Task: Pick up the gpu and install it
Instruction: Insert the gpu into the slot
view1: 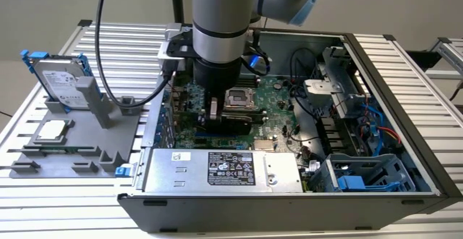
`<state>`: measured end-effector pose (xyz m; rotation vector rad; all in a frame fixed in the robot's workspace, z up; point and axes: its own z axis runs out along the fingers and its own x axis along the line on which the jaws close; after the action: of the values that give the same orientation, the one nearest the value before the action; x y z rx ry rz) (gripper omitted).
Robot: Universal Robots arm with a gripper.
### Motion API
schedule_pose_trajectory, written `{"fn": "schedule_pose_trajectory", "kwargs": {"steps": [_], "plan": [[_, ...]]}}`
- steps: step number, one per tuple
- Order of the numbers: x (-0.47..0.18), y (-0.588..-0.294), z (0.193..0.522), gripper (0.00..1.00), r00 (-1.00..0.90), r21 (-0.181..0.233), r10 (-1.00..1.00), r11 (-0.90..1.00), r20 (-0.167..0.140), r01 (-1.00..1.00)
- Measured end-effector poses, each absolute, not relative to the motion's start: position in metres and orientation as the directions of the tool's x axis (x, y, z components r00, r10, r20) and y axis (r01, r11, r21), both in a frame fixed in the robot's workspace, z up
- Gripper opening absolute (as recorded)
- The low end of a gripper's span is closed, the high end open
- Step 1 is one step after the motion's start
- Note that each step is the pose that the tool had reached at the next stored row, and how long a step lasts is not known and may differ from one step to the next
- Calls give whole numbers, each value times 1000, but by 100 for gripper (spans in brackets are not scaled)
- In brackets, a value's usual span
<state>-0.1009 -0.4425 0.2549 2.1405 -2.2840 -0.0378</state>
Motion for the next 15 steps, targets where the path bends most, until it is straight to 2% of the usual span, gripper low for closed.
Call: {"fn": "schedule_pose_trajectory", "kwargs": {"steps": [15], "plan": [[-102,-443,252,0,-65,25,-998,65,-8,-998]]}}
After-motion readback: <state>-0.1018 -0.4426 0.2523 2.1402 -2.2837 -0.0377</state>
